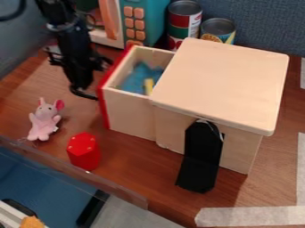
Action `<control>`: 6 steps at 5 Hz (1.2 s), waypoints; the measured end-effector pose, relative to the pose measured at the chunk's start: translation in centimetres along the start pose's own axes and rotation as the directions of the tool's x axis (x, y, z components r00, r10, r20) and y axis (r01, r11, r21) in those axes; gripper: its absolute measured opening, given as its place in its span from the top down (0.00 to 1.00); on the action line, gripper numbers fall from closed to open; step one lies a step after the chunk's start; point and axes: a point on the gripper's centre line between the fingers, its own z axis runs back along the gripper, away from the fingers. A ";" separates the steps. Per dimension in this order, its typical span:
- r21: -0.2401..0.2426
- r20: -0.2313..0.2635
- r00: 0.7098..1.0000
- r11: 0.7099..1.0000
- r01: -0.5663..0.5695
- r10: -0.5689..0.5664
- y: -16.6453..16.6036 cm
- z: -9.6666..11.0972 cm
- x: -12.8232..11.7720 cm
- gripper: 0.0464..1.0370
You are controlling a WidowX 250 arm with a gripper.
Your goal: Open the drawer
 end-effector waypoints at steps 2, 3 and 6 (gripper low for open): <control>0.036 -0.082 0.995 0.997 0.065 -0.062 1.5 0.4 0.0 0.91; 0.035 -0.092 0.993 0.997 0.073 -0.069 1.5 0.1 -0.1 0.92; 0.056 -0.004 0.994 0.993 0.108 -0.108 0.5 0.8 0.3 0.31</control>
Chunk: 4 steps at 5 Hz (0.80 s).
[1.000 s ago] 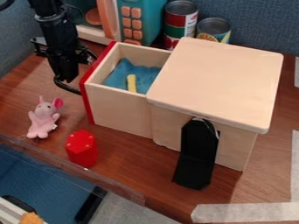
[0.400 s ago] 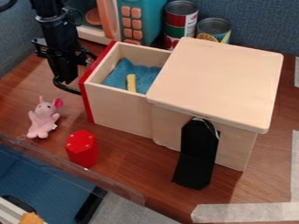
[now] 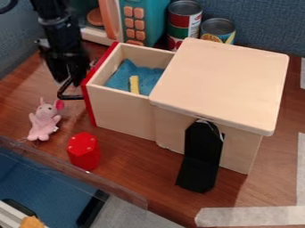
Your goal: Open the drawer
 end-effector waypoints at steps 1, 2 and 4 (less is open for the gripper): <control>0.033 0.030 0.999 0.998 0.044 -0.045 -1.1 1.8 0.2 0.05; 0.080 0.074 0.994 0.994 0.071 -0.077 -2.1 4.1 0.4 0.03; 0.101 0.095 0.986 0.987 0.124 -0.133 -8.4 7.6 1.4 0.04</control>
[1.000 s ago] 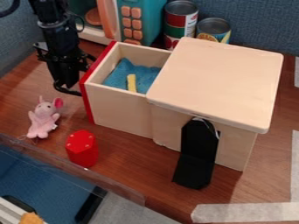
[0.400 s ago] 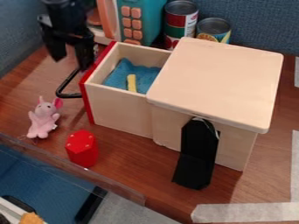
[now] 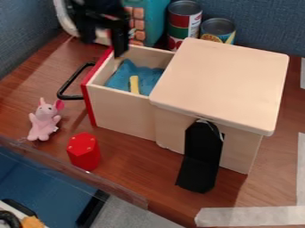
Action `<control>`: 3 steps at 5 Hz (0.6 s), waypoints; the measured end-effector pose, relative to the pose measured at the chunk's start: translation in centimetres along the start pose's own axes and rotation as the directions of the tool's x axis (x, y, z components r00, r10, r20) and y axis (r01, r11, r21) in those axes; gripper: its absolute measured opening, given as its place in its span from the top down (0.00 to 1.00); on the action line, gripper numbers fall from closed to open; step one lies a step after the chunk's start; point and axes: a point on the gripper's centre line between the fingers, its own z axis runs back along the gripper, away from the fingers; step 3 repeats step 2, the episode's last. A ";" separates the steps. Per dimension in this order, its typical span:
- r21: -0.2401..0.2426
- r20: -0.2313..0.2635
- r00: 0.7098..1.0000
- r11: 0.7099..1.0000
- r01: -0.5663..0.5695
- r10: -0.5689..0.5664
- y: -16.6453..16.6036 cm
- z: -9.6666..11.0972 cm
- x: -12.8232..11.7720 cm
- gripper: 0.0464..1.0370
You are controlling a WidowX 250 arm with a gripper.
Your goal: Open the drawer
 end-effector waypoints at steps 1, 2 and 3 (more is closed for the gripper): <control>0.077 -0.019 0.996 0.993 -0.085 0.086 -2.2 1.0 0.8 0.04; 0.141 -0.013 0.993 0.983 -0.116 0.119 -3.2 1.8 1.3 0.04; 0.141 -0.013 0.993 0.983 -0.116 0.119 -3.2 1.8 1.3 0.04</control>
